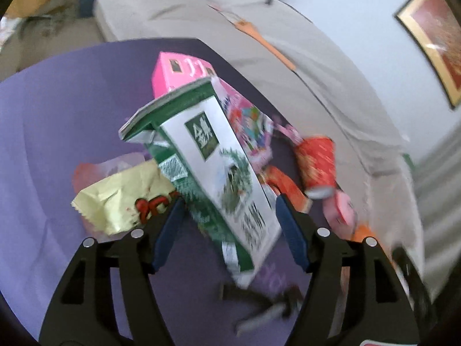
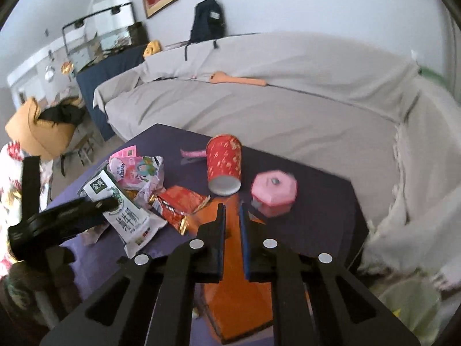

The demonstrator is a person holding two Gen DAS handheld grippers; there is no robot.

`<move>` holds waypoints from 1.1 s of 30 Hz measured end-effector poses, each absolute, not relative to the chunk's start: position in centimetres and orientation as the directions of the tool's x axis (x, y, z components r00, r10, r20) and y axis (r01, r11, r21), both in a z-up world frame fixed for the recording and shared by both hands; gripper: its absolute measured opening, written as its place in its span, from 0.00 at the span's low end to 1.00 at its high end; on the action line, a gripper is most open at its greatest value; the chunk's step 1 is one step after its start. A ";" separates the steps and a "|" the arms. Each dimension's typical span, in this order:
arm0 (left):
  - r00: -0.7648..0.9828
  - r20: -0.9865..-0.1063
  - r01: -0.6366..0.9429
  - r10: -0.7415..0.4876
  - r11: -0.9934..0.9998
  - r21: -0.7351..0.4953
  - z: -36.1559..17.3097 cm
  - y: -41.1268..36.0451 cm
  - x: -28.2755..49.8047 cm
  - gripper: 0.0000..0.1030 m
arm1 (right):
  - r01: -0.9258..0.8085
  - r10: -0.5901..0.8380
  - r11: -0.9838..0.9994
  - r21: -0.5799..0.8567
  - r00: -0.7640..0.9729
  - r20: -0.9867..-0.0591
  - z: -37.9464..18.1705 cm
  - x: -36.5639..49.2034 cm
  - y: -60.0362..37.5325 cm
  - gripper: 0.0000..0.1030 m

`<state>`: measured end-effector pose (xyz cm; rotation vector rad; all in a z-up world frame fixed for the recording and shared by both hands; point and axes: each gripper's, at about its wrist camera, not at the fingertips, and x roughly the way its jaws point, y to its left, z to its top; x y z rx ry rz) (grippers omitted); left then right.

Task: Collect trash
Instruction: 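Lift the orange bag with the right gripper while the left lifts the green carton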

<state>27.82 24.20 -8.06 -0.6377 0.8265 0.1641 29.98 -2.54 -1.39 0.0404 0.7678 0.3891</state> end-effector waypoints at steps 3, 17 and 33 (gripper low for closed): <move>0.659 -0.752 -0.446 0.003 0.807 -0.387 -8.5 23.4 29.4 0.61 | -0.341 0.398 0.913 0.224 0.621 -0.675 -2.9 29.2 -3.0 0.11; 0.628 -0.746 -0.091 -0.222 0.931 -0.353 -5.5 24.5 28.6 0.34 | -0.396 0.474 0.870 0.294 0.510 -0.718 -7.1 31.6 -6.7 0.57; 0.609 -0.724 0.070 -0.324 0.931 -0.358 -5.6 23.2 29.2 0.48 | -0.337 0.368 0.913 0.230 0.436 -0.821 -10.4 28.8 -2.8 0.63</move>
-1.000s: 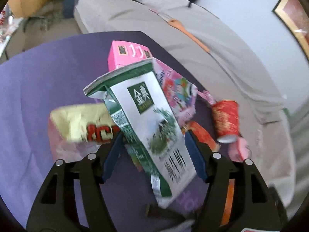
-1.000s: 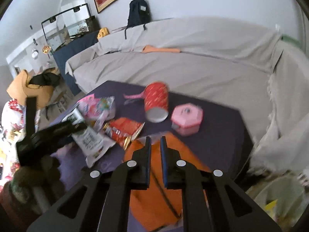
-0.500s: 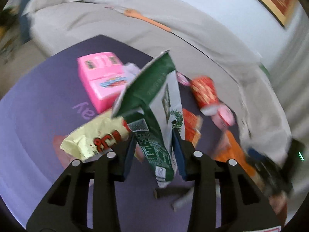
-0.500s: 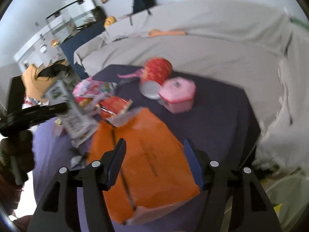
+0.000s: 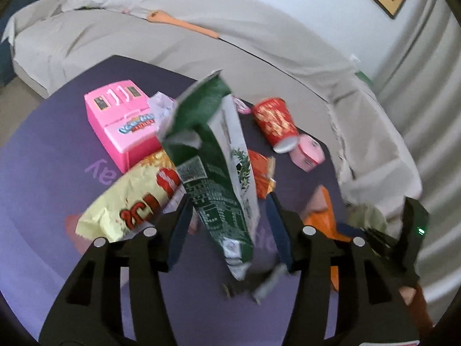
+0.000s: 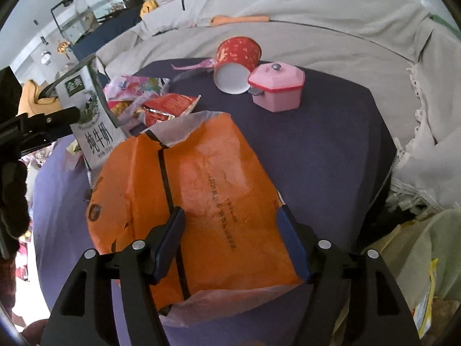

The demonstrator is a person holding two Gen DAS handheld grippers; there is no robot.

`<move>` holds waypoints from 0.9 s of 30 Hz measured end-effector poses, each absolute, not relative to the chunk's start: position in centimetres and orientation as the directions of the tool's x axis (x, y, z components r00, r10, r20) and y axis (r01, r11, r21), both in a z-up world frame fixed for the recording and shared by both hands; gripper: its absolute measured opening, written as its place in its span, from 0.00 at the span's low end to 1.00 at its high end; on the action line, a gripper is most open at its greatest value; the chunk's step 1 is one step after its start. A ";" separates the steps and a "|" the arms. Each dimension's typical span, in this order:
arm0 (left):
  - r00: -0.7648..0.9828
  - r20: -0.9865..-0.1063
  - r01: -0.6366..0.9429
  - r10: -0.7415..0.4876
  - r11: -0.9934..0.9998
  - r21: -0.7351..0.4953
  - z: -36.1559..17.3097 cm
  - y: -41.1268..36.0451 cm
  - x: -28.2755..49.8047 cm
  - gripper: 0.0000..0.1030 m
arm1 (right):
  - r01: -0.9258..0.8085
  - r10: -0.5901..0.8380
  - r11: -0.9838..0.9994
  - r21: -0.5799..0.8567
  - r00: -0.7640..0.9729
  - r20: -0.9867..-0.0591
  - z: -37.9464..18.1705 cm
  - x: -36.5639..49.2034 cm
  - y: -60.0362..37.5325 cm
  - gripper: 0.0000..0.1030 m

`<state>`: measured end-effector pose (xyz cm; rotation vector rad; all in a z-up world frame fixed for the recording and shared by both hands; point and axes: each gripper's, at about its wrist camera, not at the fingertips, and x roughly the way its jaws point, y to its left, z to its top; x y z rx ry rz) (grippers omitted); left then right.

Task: Collect trash
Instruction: 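Lift the orange bag with the right gripper while the left lifts the green carton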

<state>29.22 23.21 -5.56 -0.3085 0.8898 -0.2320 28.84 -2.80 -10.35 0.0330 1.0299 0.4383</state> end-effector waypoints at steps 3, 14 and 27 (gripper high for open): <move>0.629 -0.720 0.016 -0.291 0.932 -0.362 -6.5 23.5 29.9 0.48 | -0.351 0.363 0.910 0.220 0.417 -0.833 -10.4 29.1 -2.7 0.64; 0.636 -0.731 -0.133 -0.247 0.898 -0.420 -9.1 24.4 30.4 0.37 | -0.491 0.515 0.825 0.280 0.449 -0.730 -5.8 29.0 -4.4 0.64; 0.663 -0.693 0.010 -0.285 0.928 -0.372 -4.3 24.4 27.8 0.32 | -0.488 0.523 0.800 0.349 0.282 -0.805 -10.4 32.0 -1.6 0.15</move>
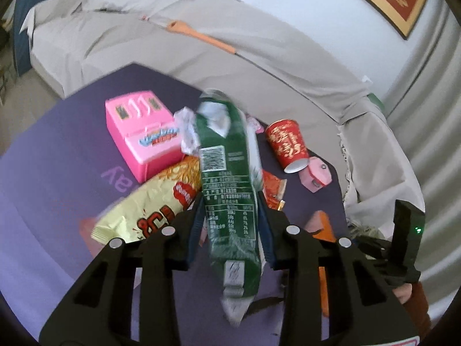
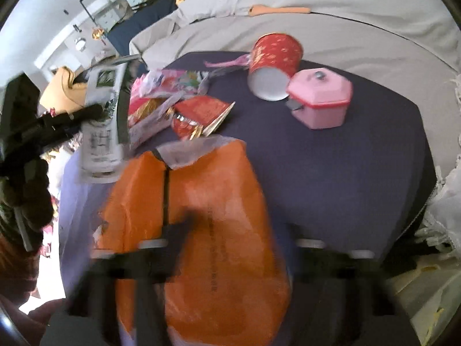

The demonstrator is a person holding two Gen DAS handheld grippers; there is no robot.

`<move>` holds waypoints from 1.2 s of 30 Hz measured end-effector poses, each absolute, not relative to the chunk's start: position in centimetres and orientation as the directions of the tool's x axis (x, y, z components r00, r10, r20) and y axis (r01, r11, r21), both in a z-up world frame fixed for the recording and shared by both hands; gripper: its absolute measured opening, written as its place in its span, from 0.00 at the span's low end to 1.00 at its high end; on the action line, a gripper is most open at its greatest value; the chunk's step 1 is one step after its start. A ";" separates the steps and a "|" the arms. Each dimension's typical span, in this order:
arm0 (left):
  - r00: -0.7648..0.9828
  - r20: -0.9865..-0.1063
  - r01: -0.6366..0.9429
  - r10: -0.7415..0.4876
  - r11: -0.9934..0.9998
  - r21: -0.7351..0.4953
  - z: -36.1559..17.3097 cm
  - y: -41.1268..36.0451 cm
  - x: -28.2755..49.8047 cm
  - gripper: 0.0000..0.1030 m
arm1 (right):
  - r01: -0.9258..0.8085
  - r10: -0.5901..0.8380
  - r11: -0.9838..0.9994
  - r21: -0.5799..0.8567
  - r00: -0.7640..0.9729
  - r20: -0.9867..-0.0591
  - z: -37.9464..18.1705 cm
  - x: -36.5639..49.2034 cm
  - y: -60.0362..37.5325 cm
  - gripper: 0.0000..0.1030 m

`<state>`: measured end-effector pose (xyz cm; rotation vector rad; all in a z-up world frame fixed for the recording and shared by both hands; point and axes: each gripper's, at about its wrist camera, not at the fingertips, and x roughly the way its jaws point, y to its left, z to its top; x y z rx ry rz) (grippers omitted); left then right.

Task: Collect trash
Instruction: 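Lift the orange bag with the right gripper while the left lifts the green carton, then lower the orange bag and green carton into the trash bag and release both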

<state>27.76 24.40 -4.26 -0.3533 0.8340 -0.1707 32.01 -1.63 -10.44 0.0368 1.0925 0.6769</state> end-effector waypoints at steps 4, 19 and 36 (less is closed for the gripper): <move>0.691 -0.669 0.042 -0.272 0.940 -0.340 -2.4 23.9 26.4 0.32 | -0.484 0.522 0.810 0.331 0.337 -0.783 -8.4 30.5 -1.5 0.10; 0.760 -0.564 0.162 -0.322 0.935 -0.316 4.4 21.3 22.4 0.31 | -0.444 0.439 0.879 0.175 0.607 -0.663 4.0 24.6 -5.7 0.09; 0.698 -0.459 0.446 -0.550 0.835 -0.322 11.5 8.3 19.9 0.31 | -0.190 0.196 0.979 0.068 0.823 -0.533 10.9 16.8 -17.3 0.09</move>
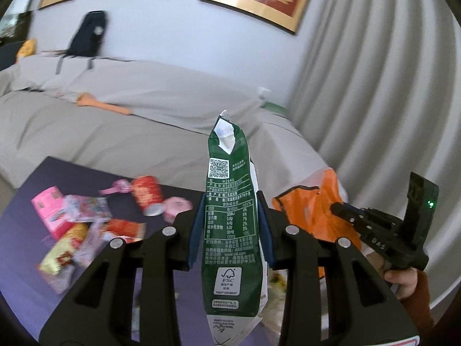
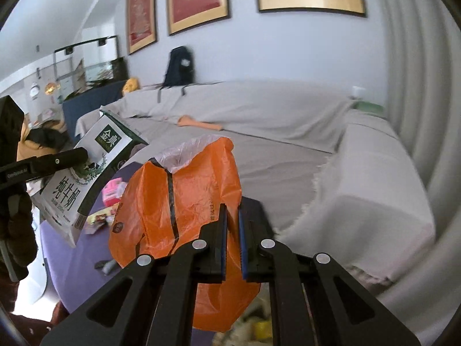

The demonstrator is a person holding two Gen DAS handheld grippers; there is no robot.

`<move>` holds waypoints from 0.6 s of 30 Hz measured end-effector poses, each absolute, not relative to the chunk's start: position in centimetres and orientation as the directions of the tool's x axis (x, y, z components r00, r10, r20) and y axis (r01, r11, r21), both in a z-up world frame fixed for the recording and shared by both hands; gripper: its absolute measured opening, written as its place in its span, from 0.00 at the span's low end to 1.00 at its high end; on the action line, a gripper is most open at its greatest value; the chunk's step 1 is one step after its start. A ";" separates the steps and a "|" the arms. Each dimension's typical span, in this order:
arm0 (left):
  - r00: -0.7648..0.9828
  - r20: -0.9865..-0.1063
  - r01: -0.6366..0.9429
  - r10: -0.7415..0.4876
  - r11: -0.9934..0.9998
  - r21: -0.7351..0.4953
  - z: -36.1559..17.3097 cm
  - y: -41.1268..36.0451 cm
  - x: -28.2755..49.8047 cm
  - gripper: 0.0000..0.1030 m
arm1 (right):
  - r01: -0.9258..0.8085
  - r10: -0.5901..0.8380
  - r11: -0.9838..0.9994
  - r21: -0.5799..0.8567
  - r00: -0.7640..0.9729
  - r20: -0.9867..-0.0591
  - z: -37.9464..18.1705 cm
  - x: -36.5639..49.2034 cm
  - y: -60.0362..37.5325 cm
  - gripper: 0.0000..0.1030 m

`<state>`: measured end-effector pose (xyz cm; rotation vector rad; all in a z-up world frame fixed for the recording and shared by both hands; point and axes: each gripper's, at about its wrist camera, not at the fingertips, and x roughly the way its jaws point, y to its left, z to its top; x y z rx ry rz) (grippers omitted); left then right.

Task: Collect trash
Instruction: 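Lower the orange bag and green carton into the trash bag and release both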

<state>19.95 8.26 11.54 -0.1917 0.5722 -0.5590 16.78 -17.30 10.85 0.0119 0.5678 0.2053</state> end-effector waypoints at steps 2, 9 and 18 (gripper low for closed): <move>0.669 -0.459 0.482 -0.585 0.811 -0.332 11.6 6.1 20.0 0.31 | -0.157 0.172 0.985 0.074 0.829 -0.532 10.7 16.1 -19.0 0.09; 0.553 -0.478 0.580 -0.683 0.727 -0.368 9.8 -1.8 20.3 0.31 | -0.004 0.065 0.994 0.109 0.826 -0.561 8.2 14.0 -26.4 0.09; 0.432 -0.542 0.602 -0.721 0.678 -0.422 4.7 -7.1 22.0 0.31 | 0.099 0.032 0.984 0.151 0.727 -0.686 -1.4 16.6 -30.6 0.09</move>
